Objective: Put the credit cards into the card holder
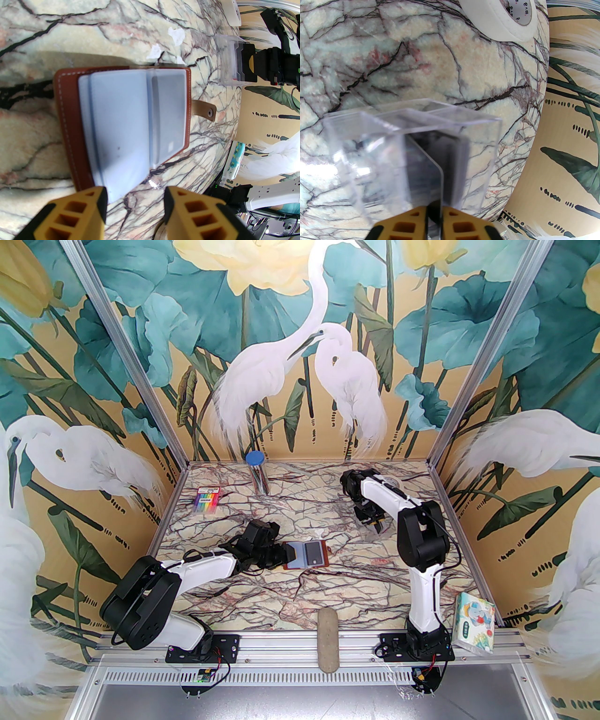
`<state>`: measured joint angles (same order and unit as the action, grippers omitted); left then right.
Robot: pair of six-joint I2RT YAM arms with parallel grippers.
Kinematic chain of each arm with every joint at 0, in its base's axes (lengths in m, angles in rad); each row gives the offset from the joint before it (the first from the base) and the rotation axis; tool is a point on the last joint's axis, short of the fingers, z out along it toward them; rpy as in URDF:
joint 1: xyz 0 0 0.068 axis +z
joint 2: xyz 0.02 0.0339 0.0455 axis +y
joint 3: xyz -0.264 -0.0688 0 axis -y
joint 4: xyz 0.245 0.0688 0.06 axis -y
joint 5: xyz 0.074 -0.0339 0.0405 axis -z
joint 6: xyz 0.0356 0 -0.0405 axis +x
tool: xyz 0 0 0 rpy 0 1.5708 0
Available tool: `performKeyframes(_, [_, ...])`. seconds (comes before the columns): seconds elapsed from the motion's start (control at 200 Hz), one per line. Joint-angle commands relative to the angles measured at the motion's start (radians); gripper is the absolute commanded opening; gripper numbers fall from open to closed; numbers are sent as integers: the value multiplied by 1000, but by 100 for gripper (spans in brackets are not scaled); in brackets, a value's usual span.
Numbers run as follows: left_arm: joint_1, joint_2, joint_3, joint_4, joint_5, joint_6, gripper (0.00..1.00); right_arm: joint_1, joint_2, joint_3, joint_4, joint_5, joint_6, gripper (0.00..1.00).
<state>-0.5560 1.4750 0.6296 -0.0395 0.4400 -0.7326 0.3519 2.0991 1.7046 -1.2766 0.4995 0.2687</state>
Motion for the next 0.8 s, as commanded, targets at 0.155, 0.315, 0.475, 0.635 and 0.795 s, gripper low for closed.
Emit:
performKeyframes(0.155, [6, 18, -8, 11, 23, 4, 46, -1, -45, 19, -21, 14, 19, 7])
performKeyframes(0.315, [5, 16, -7, 9, 25, 6, 46, -1, -50, 20, -19, -5, 18, 3])
performKeyframes(0.475, [6, 17, -7, 6, 23, 7, 46, -1, -77, 26, -25, -46, 21, 1])
performKeyframes(0.635, [7, 21, -2, 7, 25, 7, 46, 1, -107, 22, -31, -65, 30, 0])
performKeyframes(0.795, [5, 23, 0, 8, 26, 7, 46, 6, -146, 4, -35, -82, 73, 0])
